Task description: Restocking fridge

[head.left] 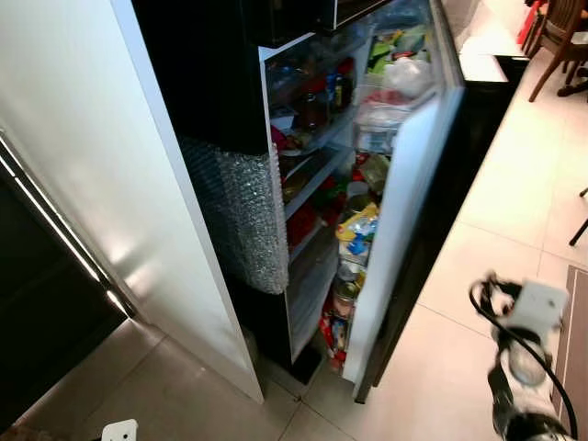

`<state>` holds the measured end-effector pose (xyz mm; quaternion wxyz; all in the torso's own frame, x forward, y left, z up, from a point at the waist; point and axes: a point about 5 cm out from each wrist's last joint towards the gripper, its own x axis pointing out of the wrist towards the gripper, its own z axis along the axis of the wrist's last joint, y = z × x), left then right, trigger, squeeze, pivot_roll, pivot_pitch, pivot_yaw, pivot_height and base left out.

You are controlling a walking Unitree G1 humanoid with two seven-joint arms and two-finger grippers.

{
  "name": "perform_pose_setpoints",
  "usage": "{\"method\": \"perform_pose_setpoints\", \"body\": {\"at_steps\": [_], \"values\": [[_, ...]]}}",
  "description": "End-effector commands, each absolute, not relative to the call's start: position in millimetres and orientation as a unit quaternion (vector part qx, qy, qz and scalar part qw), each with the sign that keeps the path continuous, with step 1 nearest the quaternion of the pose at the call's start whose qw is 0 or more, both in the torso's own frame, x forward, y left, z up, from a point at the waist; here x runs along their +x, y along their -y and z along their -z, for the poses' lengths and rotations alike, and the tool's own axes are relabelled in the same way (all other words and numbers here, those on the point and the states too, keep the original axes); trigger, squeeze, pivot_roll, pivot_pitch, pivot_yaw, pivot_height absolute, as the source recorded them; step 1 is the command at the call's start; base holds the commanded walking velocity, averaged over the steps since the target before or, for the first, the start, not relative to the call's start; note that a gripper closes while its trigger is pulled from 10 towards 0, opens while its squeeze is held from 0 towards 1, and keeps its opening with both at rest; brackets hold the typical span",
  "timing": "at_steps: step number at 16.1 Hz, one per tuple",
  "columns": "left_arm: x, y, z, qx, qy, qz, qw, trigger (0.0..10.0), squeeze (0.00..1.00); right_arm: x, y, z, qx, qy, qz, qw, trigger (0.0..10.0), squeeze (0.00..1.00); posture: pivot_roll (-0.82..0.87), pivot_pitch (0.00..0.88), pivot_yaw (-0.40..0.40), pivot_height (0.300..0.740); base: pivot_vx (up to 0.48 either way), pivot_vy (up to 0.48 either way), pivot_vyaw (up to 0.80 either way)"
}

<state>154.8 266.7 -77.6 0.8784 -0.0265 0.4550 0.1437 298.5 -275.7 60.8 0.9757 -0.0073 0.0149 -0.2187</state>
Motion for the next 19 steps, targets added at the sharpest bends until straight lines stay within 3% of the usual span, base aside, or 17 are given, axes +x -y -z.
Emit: {"method": "perform_pose_setpoints", "body": {"at_steps": [1, 6, 13, 19], "values": [[149.7, -270.3, 78.7, -0.016, -0.466, -0.143, 0.873, 10.0, 0.00, 309.3, 264.4, -71.4, -0.008, 0.009, 0.186, 0.983, 10.0, 0.00, -0.02, 0.000, 0.038, 0.740, 0.000, 0.000, 0.00], [150.4, -270.4, 78.3, -0.015, -0.465, -0.142, 0.874, 10.0, 0.00, 334.2, 219.2, -98.6, -0.004, 0.067, 0.054, 0.996, 10.0, 0.00, -0.02, 0.000, 0.038, 0.740, 0.000, 0.000, 0.00], [150.4, -269.9, 78.5, -0.014, -0.466, -0.140, 0.874, 10.0, 0.00, 346.0, 177.0, -113.2, 0.006, 0.089, -0.040, 0.995, 10.0, 0.00, -0.02, 0.000, 0.036, 0.740, 0.000, 0.000, 0.00], [151.0, -269.9, 78.3, -0.015, -0.465, -0.142, 0.874, 10.0, 0.00, 349.4, 103.5, -116.7, 0.029, 0.077, -0.184, 0.979, 10.0, 0.00, -0.01, 0.000, 0.035, 0.740, 0.000, 0.000, 0.00]]}}
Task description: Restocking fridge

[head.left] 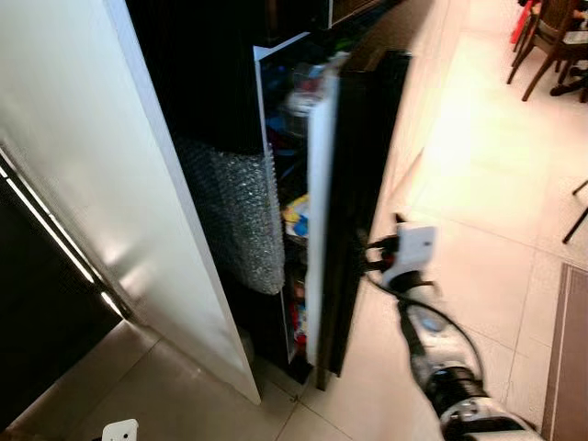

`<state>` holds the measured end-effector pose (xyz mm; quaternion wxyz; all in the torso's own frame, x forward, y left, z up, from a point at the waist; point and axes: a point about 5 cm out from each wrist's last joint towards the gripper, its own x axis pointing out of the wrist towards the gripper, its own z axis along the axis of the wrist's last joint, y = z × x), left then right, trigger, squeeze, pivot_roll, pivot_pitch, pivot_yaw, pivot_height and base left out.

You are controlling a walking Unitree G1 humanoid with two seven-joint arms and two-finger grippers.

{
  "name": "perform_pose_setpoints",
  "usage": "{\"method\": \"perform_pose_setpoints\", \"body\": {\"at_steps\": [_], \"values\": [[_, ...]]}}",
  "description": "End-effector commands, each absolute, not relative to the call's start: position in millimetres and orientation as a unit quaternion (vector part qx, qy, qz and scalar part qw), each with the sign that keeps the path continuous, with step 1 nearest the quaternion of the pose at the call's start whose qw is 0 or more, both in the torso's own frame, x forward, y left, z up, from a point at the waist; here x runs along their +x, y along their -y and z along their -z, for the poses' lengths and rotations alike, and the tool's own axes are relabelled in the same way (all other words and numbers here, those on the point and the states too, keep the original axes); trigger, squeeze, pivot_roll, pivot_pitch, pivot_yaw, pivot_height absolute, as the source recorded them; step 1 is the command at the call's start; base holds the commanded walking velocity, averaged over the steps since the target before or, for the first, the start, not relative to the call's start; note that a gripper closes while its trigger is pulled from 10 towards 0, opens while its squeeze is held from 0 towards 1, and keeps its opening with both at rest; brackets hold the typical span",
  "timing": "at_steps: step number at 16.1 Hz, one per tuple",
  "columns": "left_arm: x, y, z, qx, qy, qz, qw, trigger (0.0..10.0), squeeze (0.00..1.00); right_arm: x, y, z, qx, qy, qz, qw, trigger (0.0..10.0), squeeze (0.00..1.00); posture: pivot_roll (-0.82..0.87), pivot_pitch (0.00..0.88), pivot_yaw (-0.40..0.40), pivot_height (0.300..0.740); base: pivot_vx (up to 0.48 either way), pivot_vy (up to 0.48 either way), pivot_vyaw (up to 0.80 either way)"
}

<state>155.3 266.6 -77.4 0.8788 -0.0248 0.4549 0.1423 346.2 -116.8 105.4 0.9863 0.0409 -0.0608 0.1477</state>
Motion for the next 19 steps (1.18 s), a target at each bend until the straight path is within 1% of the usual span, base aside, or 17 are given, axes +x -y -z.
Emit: {"method": "perform_pose_setpoints", "body": {"at_steps": [1, 2, 5, 6, 14, 19], "values": [[151.0, -269.9, 78.3, -0.016, -0.465, -0.142, 0.874, 10.0, 0.00, 348.6, 96.3, -117.1, 0.034, 0.077, -0.196, 0.977, 10.0, 0.00, -0.01, 0.000, 0.035, 0.740, 0.000, 0.000, 0.00], [151.0, -269.9, 78.3, -0.016, -0.465, -0.142, 0.874, 10.0, 0.00, 345.2, 81.4, -116.5, 0.041, 0.075, -0.228, 0.970, 10.0, 0.00, -0.01, 0.000, 0.035, 0.740, 0.000, 0.000, 0.00], [151.1, -269.9, 78.3, -0.016, -0.465, -0.142, 0.874, 10.0, 0.00, 336.8, 60.5, -113.7, 0.050, 0.069, -0.283, 0.955, 10.0, 0.00, -0.01, 0.000, 0.036, 0.740, 0.000, 0.000, 0.00], [151.0, -269.7, 78.4, -0.016, -0.465, -0.142, 0.874, 10.0, 0.00, 331.9, 52.9, -112.2, 0.050, 0.068, -0.313, 0.946, 10.0, 0.00, -0.01, 0.000, 0.033, 0.740, 0.000, 0.000, 0.00], [151.5, -269.1, 78.4, -0.014, -0.465, -0.140, 0.874, 10.0, 0.00, 331.5, 50.7, -111.7, 0.052, 0.055, -0.333, 0.940, 10.0, 0.00, -0.01, 0.000, 0.034, 0.740, 0.000, 0.000, 0.00], [151.9, -269.1, 78.2, -0.013, -0.464, -0.140, 0.874, 10.0, 0.00, 332.9, 35.6, -111.8, 0.056, 0.037, -0.370, 0.927, 10.0, 0.00, -0.01, 0.000, 0.033, 0.740, 0.000, 0.000, 0.00]]}}
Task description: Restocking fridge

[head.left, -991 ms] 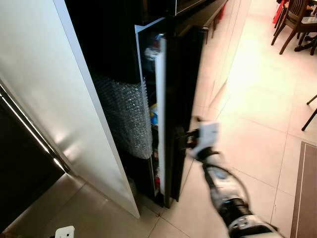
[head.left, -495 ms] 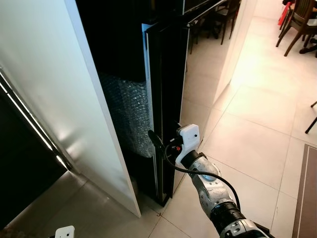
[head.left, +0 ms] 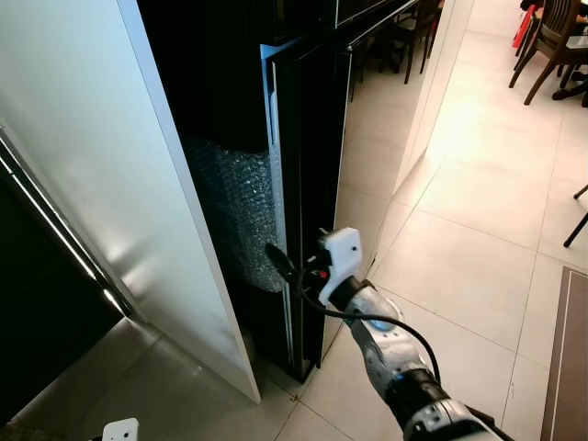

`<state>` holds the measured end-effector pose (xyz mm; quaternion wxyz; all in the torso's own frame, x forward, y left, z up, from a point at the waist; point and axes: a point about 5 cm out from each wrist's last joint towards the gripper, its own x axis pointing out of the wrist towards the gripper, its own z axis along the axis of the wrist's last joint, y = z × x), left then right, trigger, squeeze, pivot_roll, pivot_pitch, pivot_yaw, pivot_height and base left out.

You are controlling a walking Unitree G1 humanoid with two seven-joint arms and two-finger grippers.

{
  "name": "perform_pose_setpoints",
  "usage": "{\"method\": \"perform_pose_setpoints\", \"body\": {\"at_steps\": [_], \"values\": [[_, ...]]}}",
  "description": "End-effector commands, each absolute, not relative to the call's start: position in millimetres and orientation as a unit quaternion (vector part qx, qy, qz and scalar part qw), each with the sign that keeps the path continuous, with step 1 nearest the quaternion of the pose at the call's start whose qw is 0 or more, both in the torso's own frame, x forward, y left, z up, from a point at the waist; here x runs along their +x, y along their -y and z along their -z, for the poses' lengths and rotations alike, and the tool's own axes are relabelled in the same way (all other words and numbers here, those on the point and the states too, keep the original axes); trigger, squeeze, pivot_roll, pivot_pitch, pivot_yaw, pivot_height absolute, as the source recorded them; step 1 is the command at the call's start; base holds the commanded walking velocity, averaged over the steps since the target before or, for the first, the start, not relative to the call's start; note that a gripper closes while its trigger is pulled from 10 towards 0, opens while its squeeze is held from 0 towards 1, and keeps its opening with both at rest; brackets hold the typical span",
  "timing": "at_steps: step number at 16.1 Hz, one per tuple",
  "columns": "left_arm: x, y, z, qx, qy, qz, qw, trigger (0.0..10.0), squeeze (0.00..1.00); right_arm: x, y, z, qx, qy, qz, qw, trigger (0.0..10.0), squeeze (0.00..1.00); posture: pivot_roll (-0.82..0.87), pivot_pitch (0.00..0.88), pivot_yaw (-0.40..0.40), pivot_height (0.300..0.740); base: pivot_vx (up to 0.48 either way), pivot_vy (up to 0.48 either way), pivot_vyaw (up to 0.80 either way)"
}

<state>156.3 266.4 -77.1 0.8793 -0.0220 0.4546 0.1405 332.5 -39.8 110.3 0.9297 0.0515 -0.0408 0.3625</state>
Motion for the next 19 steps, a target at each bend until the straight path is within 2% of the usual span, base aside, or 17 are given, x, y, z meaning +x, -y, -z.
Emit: {"method": "perform_pose_setpoints", "body": {"at_steps": [1, 6, 11, 13, 19], "values": [[152.0, -269.1, 78.2, -0.013, -0.464, -0.141, 0.874, 10.0, 0.00, 333.6, 33.6, -112.4, 0.055, 0.036, -0.372, 0.926, 10.0, 0.00, -0.01, 0.000, 0.034, 0.740, 0.000, 0.000, 0.00], [152.2, -271.0, 77.4, -0.011, -0.463, -0.143, 0.875, 10.0, 0.00, 329.8, 10.1, -108.7, 0.046, 0.015, -0.406, 0.913, 10.0, 0.00, 0.01, 0.000, 0.041, 0.740, 0.000, 0.000, 0.00], [152.6, -272.0, 76.9, -0.009, -0.463, -0.145, 0.874, 10.0, 0.00, 341.8, 7.2, -120.4, 0.023, 0.020, -0.378, 0.925, 10.0, 0.00, 0.02, 0.000, 0.042, 0.740, 0.000, 0.000, 0.00], [151.7, -272.2, 77.2, -0.009, -0.463, -0.145, 0.874, 10.0, 0.00, 343.8, 12.8, -116.1, 0.007, 0.014, -0.338, 0.941, 10.0, 0.00, 0.01, 0.000, 0.040, 0.740, 0.000, 0.000, 0.00], [148.9, -272.3, 78.2, 0.000, -0.470, -0.134, 0.873, 10.0, 0.00, 313.6, 13.9, -99.6, 0.035, 0.038, -0.316, 0.947, 10.0, 0.00, -0.02, 0.000, 0.052, 0.740, 0.000, 0.000, 0.00]]}}
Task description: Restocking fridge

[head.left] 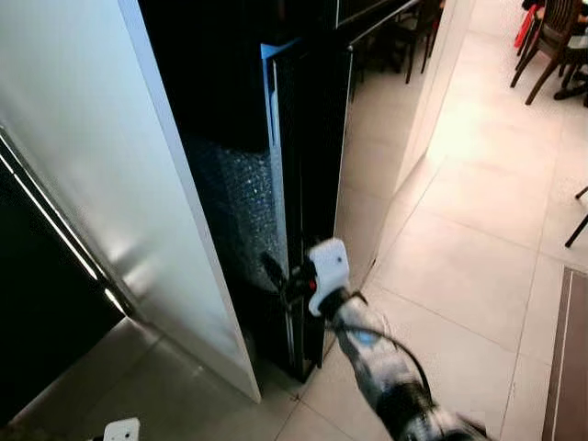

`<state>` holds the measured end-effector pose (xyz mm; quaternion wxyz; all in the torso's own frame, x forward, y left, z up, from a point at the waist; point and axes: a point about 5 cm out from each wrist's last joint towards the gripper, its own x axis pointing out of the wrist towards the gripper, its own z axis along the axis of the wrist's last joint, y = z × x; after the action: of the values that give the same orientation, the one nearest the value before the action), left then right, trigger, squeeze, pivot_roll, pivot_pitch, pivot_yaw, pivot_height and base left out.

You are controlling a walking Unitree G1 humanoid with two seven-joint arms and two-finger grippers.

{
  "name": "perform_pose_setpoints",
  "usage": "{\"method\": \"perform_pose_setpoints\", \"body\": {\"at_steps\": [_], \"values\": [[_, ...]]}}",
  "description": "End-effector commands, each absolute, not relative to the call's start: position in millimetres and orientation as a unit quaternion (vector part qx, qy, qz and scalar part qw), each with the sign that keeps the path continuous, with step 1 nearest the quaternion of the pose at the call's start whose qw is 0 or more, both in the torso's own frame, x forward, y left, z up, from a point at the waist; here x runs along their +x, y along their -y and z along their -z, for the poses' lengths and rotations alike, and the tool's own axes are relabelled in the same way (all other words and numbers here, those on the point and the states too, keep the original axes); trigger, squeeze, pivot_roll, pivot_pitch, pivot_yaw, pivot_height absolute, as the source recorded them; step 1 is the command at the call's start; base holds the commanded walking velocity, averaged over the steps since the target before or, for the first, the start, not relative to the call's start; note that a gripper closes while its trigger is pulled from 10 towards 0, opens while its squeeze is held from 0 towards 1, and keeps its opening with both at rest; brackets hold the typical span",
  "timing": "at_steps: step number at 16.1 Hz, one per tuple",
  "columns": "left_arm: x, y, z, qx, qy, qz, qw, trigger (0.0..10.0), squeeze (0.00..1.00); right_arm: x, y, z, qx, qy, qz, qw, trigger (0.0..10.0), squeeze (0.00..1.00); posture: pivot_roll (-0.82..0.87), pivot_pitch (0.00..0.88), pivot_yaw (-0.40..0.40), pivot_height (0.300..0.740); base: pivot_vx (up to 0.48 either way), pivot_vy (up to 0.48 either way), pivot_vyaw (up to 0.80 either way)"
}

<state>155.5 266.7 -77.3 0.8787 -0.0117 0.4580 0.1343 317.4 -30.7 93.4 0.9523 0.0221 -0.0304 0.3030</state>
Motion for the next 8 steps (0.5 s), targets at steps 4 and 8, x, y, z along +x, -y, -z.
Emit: {"method": "perform_pose_setpoints", "body": {"at_steps": [4, 8], "values": [[148.8, -272.9, 77.9, 0.006, -0.470, -0.128, 0.873, 10.0, 0.00, 320.1, 30.7, -104.3, 0.032, 0.045, -0.265, 0.963, 10.0, 0.00, -0.03, 0.000, 0.061, 0.740, 0.000, 0.000, 0.00], [149.7, -273.2, 77.4, 0.005, -0.468, -0.129, 0.874, 10.0, 0.00, 338.6, 33.6, -118.9, 0.013, 0.042, -0.261, 0.964, 10.0, 0.00, -0.02, 0.000, 0.055, 0.740, 0.000, 0.000, 0.00]]}}
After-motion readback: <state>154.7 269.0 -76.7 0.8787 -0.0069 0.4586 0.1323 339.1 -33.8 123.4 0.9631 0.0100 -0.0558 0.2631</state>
